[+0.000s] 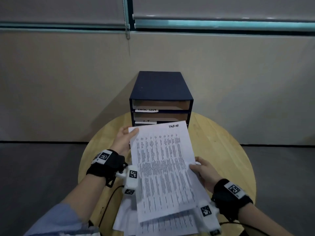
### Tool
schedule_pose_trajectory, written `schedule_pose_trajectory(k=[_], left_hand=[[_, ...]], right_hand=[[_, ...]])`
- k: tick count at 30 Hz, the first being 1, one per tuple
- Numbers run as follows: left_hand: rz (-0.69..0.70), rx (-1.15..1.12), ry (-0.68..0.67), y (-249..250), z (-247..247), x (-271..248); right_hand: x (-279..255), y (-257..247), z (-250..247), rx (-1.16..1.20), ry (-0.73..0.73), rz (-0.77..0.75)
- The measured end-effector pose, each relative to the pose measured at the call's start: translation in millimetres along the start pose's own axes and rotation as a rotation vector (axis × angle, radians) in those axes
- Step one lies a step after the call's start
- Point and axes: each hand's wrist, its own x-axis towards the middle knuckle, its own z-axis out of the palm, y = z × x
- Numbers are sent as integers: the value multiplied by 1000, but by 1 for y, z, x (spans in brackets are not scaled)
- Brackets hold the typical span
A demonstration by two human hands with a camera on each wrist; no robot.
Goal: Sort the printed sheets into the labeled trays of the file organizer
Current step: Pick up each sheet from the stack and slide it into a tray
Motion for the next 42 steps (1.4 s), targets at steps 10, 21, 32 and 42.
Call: schedule_pose_trajectory(k=[10,21,32,42], left_hand=[[-173,184,-358,18,7,-41],[-137,-27,-186,20,31,13],[27,-137,-60,68,59,88],[36,685,-39,-23,17,49]], right_hand=[[93,-99,-8,-222,68,-12],[93,-126,-6,-223,45,95],[143,-172,32,661,1,-31],[110,-66,24,-40,63,118]])
